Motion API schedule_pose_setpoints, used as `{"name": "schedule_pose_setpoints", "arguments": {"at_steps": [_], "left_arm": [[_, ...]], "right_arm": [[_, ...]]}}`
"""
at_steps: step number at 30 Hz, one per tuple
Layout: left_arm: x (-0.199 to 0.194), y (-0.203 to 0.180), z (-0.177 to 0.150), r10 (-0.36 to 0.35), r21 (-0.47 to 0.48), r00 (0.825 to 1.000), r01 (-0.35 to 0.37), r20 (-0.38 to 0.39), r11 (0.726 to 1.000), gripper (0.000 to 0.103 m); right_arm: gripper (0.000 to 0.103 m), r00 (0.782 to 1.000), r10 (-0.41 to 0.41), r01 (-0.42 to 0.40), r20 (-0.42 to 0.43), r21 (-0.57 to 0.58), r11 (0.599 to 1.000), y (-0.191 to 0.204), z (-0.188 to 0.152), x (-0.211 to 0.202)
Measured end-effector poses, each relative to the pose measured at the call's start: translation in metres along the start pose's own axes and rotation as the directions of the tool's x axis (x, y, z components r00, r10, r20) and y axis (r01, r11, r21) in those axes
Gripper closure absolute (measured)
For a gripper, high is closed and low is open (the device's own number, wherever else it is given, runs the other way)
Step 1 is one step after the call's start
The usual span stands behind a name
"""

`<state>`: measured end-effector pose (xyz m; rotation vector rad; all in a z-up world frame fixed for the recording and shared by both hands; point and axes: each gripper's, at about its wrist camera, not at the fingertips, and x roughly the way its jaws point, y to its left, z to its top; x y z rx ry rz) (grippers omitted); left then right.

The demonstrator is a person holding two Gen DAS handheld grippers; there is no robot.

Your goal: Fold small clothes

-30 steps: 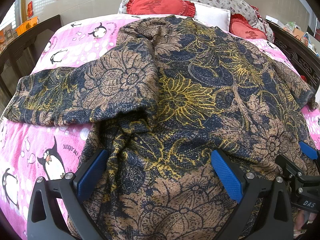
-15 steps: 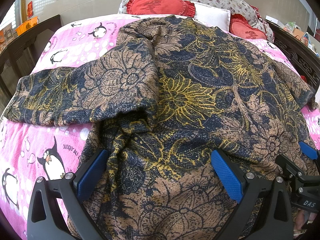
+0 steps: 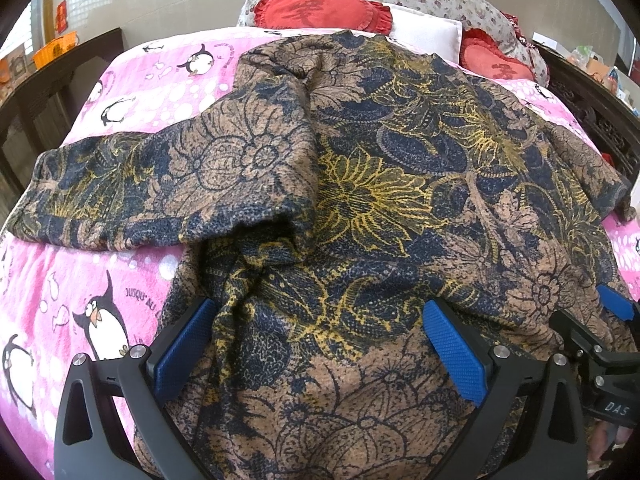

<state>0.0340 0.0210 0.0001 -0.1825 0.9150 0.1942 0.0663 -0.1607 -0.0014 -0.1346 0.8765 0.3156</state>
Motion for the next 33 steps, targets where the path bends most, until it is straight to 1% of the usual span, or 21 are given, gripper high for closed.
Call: {"name": "schedule_pose_setpoints", "arguments": {"at_steps": [3, 9, 14, 16, 17, 19, 20, 22, 23, 24, 26, 27, 28, 29, 30, 31, 32, 33], "left_arm": [[-0.005, 0.004, -0.005, -0.017, 0.002, 1.000, 0.017, -0.022, 1.000, 0.015], [-0.014, 0.006, -0.017, -0.020, 0.021, 0.999, 0.020, -0.025, 1.000, 0.015], [-0.018, -0.003, -0.023, 0.018, 0.057, 1.000, -0.018, -0.004, 0.998, 0.015], [-0.019, 0.000, -0.019, -0.016, 0.053, 0.999, 0.017, -0.029, 0.998, 0.017], [-0.020, 0.004, -0.016, -0.048, 0.051, 0.998, 0.051, -0.051, 0.997, 0.020], [-0.028, 0.022, -0.006, -0.124, 0.003, 0.990, 0.124, -0.072, 0.992, 0.026], [-0.037, 0.040, 0.002, -0.166, -0.047, 0.984, 0.164, -0.059, 0.985, 0.026], [-0.053, 0.072, 0.016, -0.185, -0.111, 0.983, 0.185, 0.006, 0.976, 0.026], [-0.062, 0.098, 0.024, -0.183, -0.158, 0.982, 0.189, 0.053, 0.969, 0.026], [-0.067, 0.118, 0.029, -0.177, -0.195, 0.981, 0.190, 0.079, 0.962, 0.026], [-0.071, 0.165, 0.034, -0.156, -0.298, 0.982, 0.181, 0.106, 0.937, 0.026], [-0.071, 0.192, 0.034, -0.140, -0.365, 0.984, 0.172, 0.111, 0.915, 0.026], [-0.070, 0.215, 0.031, -0.133, -0.426, 0.985, 0.169, 0.114, 0.889, 0.026], [-0.069, 0.242, 0.026, -0.137, -0.499, 0.983, 0.181, 0.124, 0.847, 0.026], [-0.069, 0.260, 0.020, -0.141, -0.556, 0.980, 0.195, 0.138, 0.808, 0.026], [-0.069, 0.274, 0.015, -0.149, -0.594, 0.976, 0.215, 0.159, 0.775, 0.026], [-0.067, 0.282, 0.010, -0.149, -0.617, 0.974, 0.225, 0.173, 0.754, 0.026], [-0.063, 0.291, 0.006, -0.165, -0.633, 0.968, 0.249, 0.189, 0.733, 0.026]], "right_arm": [[0.000, 1.000, -0.006, 0.006, 0.000, -0.002, 1.000, 0.000, -0.001, -0.001], [0.000, 1.000, -0.018, 0.018, 0.004, -0.008, 1.000, 0.002, -0.003, -0.001], [0.000, 1.000, -0.019, 0.019, 0.005, -0.008, 1.000, 0.002, -0.004, -0.001], [0.000, 1.000, -0.018, 0.018, 0.004, -0.007, 1.000, 0.002, -0.003, -0.001], [0.000, 1.000, -0.017, 0.017, 0.004, -0.007, 1.000, 0.002, -0.003, -0.001], [0.000, 1.000, -0.016, 0.016, 0.004, -0.007, 1.000, 0.001, -0.003, -0.001], [0.000, 1.000, -0.016, 0.016, 0.004, -0.007, 1.000, 0.002, -0.003, -0.001], [0.000, 1.000, -0.014, 0.014, 0.005, -0.005, 1.000, 0.002, -0.004, -0.001], [0.000, 1.000, -0.015, 0.015, 0.005, -0.005, 1.000, 0.002, -0.004, -0.001], [0.000, 1.000, -0.015, 0.015, 0.005, -0.006, 1.000, 0.002, -0.004, -0.001], [0.000, 1.000, -0.015, 0.015, 0.005, -0.006, 1.000, 0.002, -0.004, -0.001], [0.000, 1.000, -0.015, 0.015, 0.005, -0.006, 1.000, 0.002, -0.004, -0.001], [0.000, 1.000, -0.015, 0.015, 0.006, -0.005, 1.000, 0.002, -0.004, -0.001], [0.000, 1.000, -0.015, 0.015, 0.006, -0.006, 1.000, 0.002, -0.004, -0.001], [0.000, 1.000, -0.015, 0.015, 0.006, -0.006, 1.000, 0.002, -0.004, -0.001], [0.000, 1.000, -0.015, 0.015, 0.005, -0.006, 1.000, 0.002, -0.004, -0.001], [0.000, 1.000, -0.015, 0.015, 0.006, -0.006, 1.000, 0.002, -0.004, -0.001], [0.000, 1.000, -0.015, 0.015, 0.005, -0.006, 1.000, 0.002, -0.004, -0.001]]}}
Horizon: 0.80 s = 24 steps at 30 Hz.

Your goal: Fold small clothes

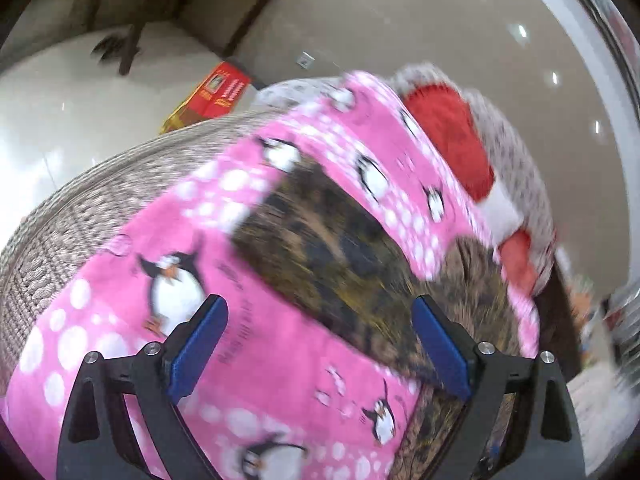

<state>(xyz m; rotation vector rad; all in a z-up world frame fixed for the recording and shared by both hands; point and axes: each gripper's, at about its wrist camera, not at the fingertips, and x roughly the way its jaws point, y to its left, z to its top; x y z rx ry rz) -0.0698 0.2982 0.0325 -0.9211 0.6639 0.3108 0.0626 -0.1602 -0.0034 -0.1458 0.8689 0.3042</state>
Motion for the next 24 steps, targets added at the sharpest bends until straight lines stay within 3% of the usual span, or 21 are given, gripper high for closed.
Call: {"name": "schedule_pose_setpoints", "arguments": {"at_steps": [6, 9, 12, 13, 14, 15, 17, 19, 21, 24], "left_arm": [[0.028, 0.013, 0.014, -0.146, -0.029, 0.989, 0.145, -0.030, 0.989, 0.026], [0.035, 0.013, 0.027, -0.181, -0.061, 0.983, 0.179, -0.039, 0.982, 0.027], [0.047, 0.013, 0.037, -0.130, -0.073, 0.990, 0.126, -0.061, 0.989, 0.048], [0.051, 0.012, 0.039, -0.097, -0.070, 0.993, 0.092, -0.070, 0.993, 0.063], [0.053, 0.010, 0.040, -0.048, -0.060, 0.996, 0.044, -0.077, 0.997, 0.089], [0.053, 0.008, 0.041, 0.027, -0.038, 0.996, -0.030, -0.090, 0.999, 0.102], [0.047, 0.006, 0.042, 0.053, -0.032, 0.995, -0.057, -0.089, 0.998, 0.103], [0.014, -0.008, 0.050, 0.101, 0.035, 0.995, -0.102, 0.017, 0.994, 0.103], [-0.024, -0.015, 0.066, 0.094, 0.052, 0.985, -0.102, 0.143, 0.993, 0.103], [-0.083, -0.019, 0.093, 0.105, 0.044, 0.946, -0.124, 0.308, 0.991, 0.103]], "right_arm": [[0.000, 1.000, 0.001, -0.001, 0.000, 0.001, 1.000, 0.000, 0.000, 0.000], [0.000, 1.000, 0.001, -0.001, 0.000, 0.001, 1.000, 0.000, 0.000, 0.000], [0.000, 1.000, 0.002, -0.002, -0.001, 0.001, 1.000, 0.000, 0.000, 0.001], [0.000, 1.000, 0.002, -0.002, -0.001, 0.001, 1.000, 0.000, 0.000, 0.001], [0.000, 1.000, 0.002, -0.002, -0.001, 0.001, 1.000, 0.000, 0.000, 0.001], [0.000, 1.000, 0.002, -0.002, -0.001, 0.001, 1.000, 0.000, 0.000, 0.001], [0.000, 1.000, 0.002, -0.002, -0.001, 0.002, 1.000, 0.000, 0.000, 0.001], [0.000, 1.000, 0.002, -0.002, -0.001, 0.001, 1.000, 0.000, 0.000, 0.001], [0.000, 1.000, 0.002, -0.002, 0.000, 0.001, 1.000, 0.000, 0.000, 0.000], [0.000, 1.000, 0.000, 0.000, 0.000, -0.001, 1.000, 0.000, 0.000, 0.001]]}}
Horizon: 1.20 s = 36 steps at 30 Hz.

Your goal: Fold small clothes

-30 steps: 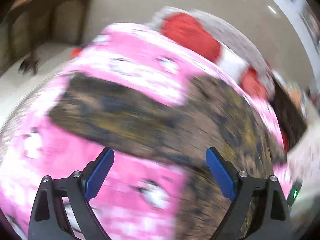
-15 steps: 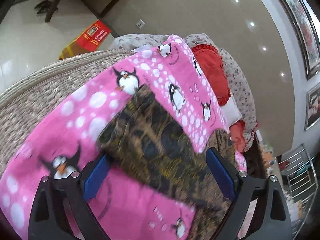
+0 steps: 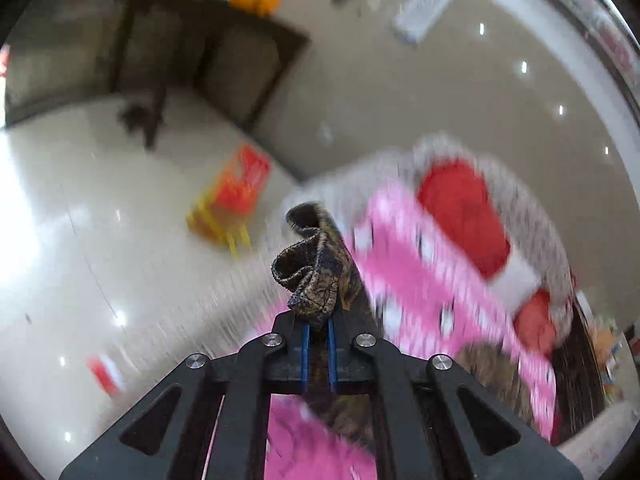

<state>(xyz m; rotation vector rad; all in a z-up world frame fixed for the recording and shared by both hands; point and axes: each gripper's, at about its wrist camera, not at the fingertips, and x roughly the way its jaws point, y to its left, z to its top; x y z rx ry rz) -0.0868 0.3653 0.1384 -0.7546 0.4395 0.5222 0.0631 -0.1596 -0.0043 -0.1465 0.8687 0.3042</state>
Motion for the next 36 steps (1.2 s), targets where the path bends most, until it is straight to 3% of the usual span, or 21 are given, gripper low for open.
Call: {"name": "schedule_pose_setpoints", "arguments": {"at_steps": [3, 6, 8, 11, 15, 17, 20, 23, 25, 26, 28, 30, 31, 32, 33, 34, 35, 36], "left_arm": [[-0.026, -0.007, 0.023, -0.001, 0.035, 0.996, -0.003, 0.087, 0.999, 0.103], [-0.015, -0.040, 0.013, -0.085, 0.104, 0.996, 0.082, 0.026, 0.991, 0.103], [-0.002, -0.074, -0.010, -0.162, 0.156, 0.986, 0.167, -0.047, 0.973, 0.103], [0.027, -0.141, -0.065, -0.288, 0.222, 0.938, 0.327, -0.190, 0.918, 0.103], [0.063, -0.227, -0.164, -0.399, 0.265, 0.829, 0.517, -0.392, 0.814, 0.103], [0.076, -0.254, -0.209, -0.399, 0.288, 0.796, 0.556, -0.454, 0.780, 0.103], [0.103, -0.272, -0.277, -0.299, 0.360, 0.776, 0.549, -0.556, 0.754, 0.102], [0.107, -0.257, -0.306, -0.215, 0.395, 0.763, 0.527, -0.610, 0.752, 0.096], [0.093, -0.246, -0.307, -0.221, 0.423, 0.768, 0.540, -0.601, 0.727, 0.091], [0.085, -0.240, -0.307, -0.219, 0.445, 0.772, 0.546, -0.597, 0.710, 0.088], [0.070, -0.223, -0.308, -0.211, 0.500, 0.786, 0.550, -0.581, 0.669, 0.086], [0.058, -0.207, -0.313, -0.182, 0.569, 0.815, 0.526, -0.551, 0.632, 0.086], [0.058, -0.196, -0.314, -0.164, 0.581, 0.822, 0.512, -0.546, 0.632, 0.086], [0.055, -0.181, -0.312, -0.171, 0.553, 0.813, 0.516, -0.556, 0.654, 0.086], [0.052, -0.176, -0.304, -0.185, 0.531, 0.814, 0.513, -0.551, 0.675, 0.086], [0.051, -0.172, -0.299, -0.180, 0.522, 0.825, 0.492, -0.536, 0.697, 0.086], [0.052, -0.165, -0.297, -0.177, 0.502, 0.829, 0.476, -0.530, 0.722, 0.086], [0.053, -0.160, -0.296, -0.189, 0.481, 0.822, 0.483, -0.538, 0.732, 0.086]], "right_arm": [[0.000, 1.000, 0.001, -0.001, 0.001, 0.000, 1.000, 0.000, 0.000, 0.000], [0.000, 1.000, 0.001, -0.001, 0.001, 0.000, 1.000, 0.000, 0.000, 0.000], [0.000, 1.000, 0.002, -0.002, 0.000, 0.001, 1.000, 0.000, 0.000, 0.000], [0.000, 1.000, 0.004, -0.004, 0.001, 0.002, 1.000, 0.000, 0.000, 0.000], [0.000, 1.000, 0.006, -0.006, 0.001, 0.002, 1.000, 0.000, 0.000, 0.000], [0.000, 1.000, 0.006, -0.006, 0.001, 0.003, 1.000, 0.000, 0.000, 0.000], [0.000, 1.000, 0.007, -0.007, 0.001, 0.003, 1.000, -0.001, 0.000, 0.000], [0.000, 1.000, -0.001, 0.001, -0.027, 0.005, 1.000, -0.001, 0.004, -0.001], [0.002, 0.998, 0.014, -0.014, -0.069, 0.001, 1.000, -0.001, 0.016, -0.005], [0.005, 0.998, 0.026, -0.026, -0.050, 0.010, 1.000, -0.001, 0.025, -0.010], [0.005, 0.997, 0.072, -0.072, 0.004, 0.030, 0.997, -0.002, 0.045, -0.019], [0.005, 0.983, 0.174, -0.176, 0.055, 0.044, 0.983, 0.001, 0.069, -0.023], [0.005, 0.968, 0.243, -0.246, 0.066, 0.039, 0.969, 0.006, 0.080, -0.021], [0.006, 0.955, 0.291, -0.293, 0.064, 0.031, 0.956, 0.011, 0.085, -0.018], [0.009, 0.928, 0.369, -0.370, 0.048, 0.014, 0.929, 0.019, 0.093, -0.009], [0.014, 0.912, 0.408, -0.409, 0.037, 0.005, 0.913, 0.024, 0.096, -0.003], [0.026, 0.897, 0.441, -0.441, 0.025, -0.003, 0.898, 0.030, 0.098, 0.006], [0.031, 0.889, 0.457, -0.457, -0.001, 0.002, 0.889, 0.035, 0.098, 0.019]]}}
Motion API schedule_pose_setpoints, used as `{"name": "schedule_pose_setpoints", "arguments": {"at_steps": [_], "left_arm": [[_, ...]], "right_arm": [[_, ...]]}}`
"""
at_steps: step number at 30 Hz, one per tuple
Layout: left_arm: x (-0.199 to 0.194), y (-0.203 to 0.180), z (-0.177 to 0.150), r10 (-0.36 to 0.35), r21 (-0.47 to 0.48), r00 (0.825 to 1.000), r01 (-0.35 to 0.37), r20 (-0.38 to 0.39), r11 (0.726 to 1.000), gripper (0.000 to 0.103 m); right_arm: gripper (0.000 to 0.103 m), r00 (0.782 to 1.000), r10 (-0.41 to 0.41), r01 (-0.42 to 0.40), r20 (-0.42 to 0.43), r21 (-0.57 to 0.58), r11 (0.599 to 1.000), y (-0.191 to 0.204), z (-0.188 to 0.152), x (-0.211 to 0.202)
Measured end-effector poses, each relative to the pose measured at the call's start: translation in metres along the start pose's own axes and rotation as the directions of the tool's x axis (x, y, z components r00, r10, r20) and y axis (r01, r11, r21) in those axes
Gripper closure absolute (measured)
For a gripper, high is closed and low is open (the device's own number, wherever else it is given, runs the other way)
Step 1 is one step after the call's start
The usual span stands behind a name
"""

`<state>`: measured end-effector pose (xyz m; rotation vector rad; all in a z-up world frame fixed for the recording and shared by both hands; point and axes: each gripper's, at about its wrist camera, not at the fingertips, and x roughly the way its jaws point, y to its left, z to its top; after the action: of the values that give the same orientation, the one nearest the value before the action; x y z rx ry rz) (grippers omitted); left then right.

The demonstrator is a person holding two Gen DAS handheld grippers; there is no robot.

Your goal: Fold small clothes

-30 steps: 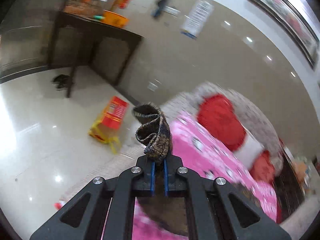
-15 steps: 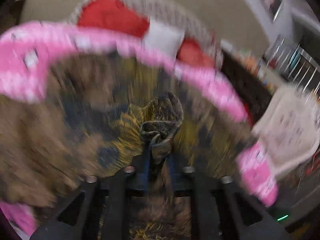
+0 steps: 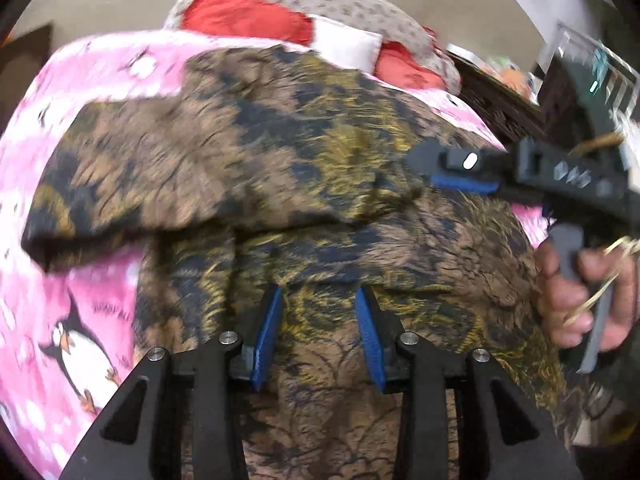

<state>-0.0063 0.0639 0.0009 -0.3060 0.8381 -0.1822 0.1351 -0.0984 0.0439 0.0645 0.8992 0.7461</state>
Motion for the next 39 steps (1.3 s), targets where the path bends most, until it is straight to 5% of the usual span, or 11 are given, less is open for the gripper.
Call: {"name": "schedule_pose_setpoints", "arguments": {"at_steps": [4, 11, 13, 15, 18, 24, 27, 32, 36, 39], "left_arm": [[0.004, -0.002, -0.002, 0.007, 0.000, 1.000, -0.007, 0.006, 1.000, 0.086], [0.007, 0.001, -0.002, 0.005, -0.019, 1.000, -0.004, 0.015, 1.000, 0.086], [0.008, 0.000, -0.001, 0.003, -0.022, 1.000, -0.003, 0.016, 1.000, 0.086], [0.008, 0.000, -0.001, 0.003, -0.023, 1.000, -0.002, 0.016, 1.000, 0.086], [0.010, 0.001, 0.001, 0.002, -0.025, 1.000, -0.002, 0.015, 1.000, 0.086], [0.009, 0.001, 0.000, 0.003, -0.024, 1.000, -0.002, 0.014, 1.000, 0.086], [0.008, 0.001, 0.000, 0.005, -0.022, 1.000, -0.005, 0.015, 1.000, 0.086], [0.009, 0.001, 0.000, 0.004, -0.023, 1.000, -0.004, 0.015, 1.000, 0.086], [0.007, 0.001, 0.001, -0.002, -0.029, 1.000, 0.002, 0.012, 1.000, 0.085], [-0.006, 0.000, 0.000, 0.033, -0.037, 0.999, -0.033, 0.014, 0.999, 0.085]], "right_arm": [[0.031, 0.998, 0.025, -0.020, -0.061, 0.088, 0.996, -0.014, -0.011, 0.034], [0.024, 0.983, 0.164, -0.182, 0.080, 0.377, 0.908, -0.045, -0.012, 0.038], [0.036, 0.988, 0.134, -0.152, 0.076, 0.351, 0.924, -0.040, -0.011, 0.039], [0.078, 0.998, 0.066, -0.069, 0.020, 0.281, 0.957, -0.030, -0.013, 0.039], [0.096, 1.000, 0.027, -0.026, -0.002, 0.230, 0.973, -0.025, -0.017, 0.038], [0.097, 0.995, 0.021, -0.031, 0.094, 0.111, 0.993, -0.012, 0.026, -0.017], [0.097, 0.991, -0.077, 0.069, 0.107, 0.076, 0.995, -0.030, 0.042, -0.050], [0.097, 0.971, -0.238, 0.233, 0.013, 0.172, 0.957, -0.107, 0.027, -0.080], [0.097, 0.957, -0.265, 0.286, -0.121, 0.221, 0.932, -0.152, -0.003, -0.070], [0.096, 0.959, -0.253, 0.276, -0.125, 0.236, 0.932, -0.157, -0.015, -0.064]]}}
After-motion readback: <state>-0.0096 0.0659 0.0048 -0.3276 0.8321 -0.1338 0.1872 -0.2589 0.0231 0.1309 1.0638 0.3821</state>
